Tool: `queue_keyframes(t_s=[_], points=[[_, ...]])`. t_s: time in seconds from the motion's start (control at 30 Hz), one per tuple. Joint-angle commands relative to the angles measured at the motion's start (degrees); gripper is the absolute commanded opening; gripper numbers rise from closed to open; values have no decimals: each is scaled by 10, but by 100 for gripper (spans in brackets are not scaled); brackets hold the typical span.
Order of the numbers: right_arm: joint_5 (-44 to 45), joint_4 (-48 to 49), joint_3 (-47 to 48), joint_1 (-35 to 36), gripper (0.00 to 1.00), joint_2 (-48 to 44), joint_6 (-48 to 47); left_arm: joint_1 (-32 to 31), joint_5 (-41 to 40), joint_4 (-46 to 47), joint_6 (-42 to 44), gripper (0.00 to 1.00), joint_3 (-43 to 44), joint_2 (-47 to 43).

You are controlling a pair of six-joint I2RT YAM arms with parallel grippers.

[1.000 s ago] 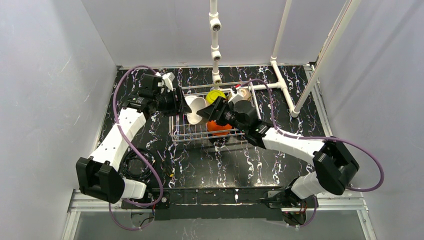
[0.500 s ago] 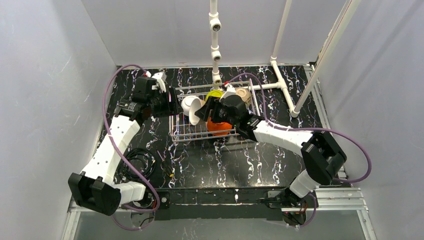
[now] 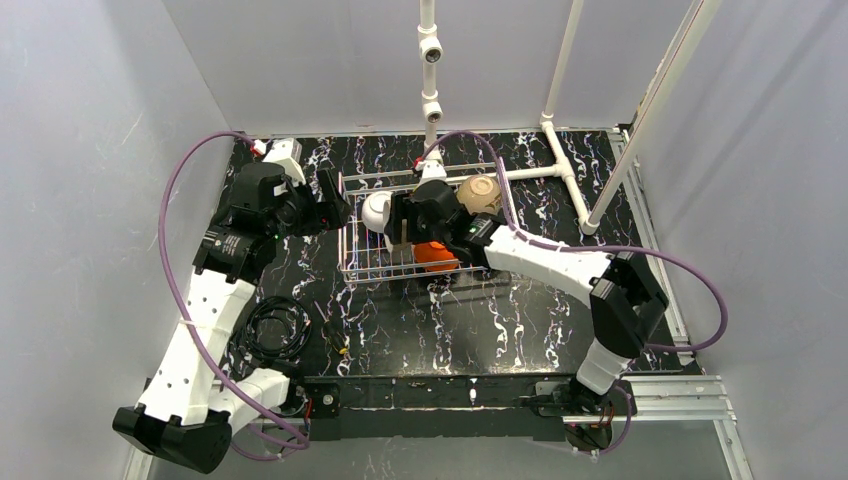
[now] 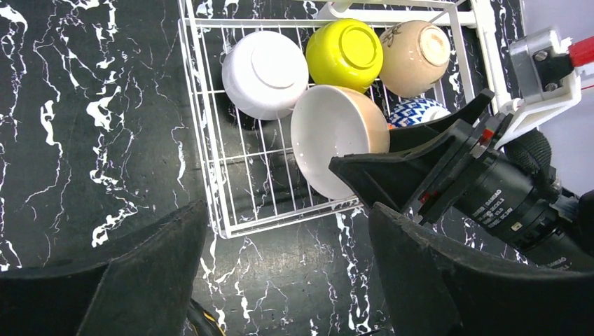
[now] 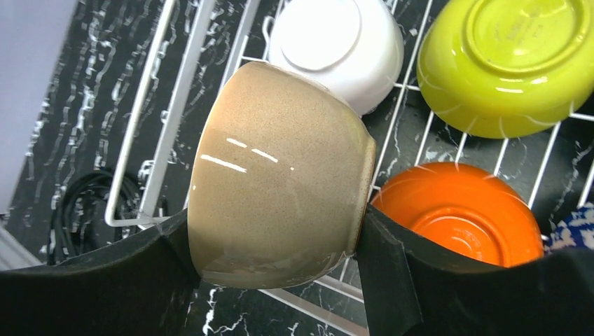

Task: Load the bowls into the dish rack

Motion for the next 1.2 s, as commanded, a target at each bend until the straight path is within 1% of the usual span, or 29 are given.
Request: queue_keyframes(t_s=[0.0, 0.17, 0.3, 0.43, 0.7, 1.17], points=[[83, -69, 73, 21, 37, 12, -11, 1, -19, -7, -3, 83, 13, -4], [150, -151, 142, 50, 37, 57, -15, 1, -21, -12, -1, 85, 22, -10], [205, -196, 181, 68, 36, 87, -8, 2, -21, -20, 6, 86, 28, -23], [242, -250, 226, 75, 36, 117, 1, 1, -41, -27, 11, 87, 25, -36], [284, -313, 289, 79, 36, 165, 3, 2, -45, -31, 19, 90, 18, -51], [312, -409, 386, 98, 39, 242, 5, 1, -52, -39, 30, 93, 15, -55]])
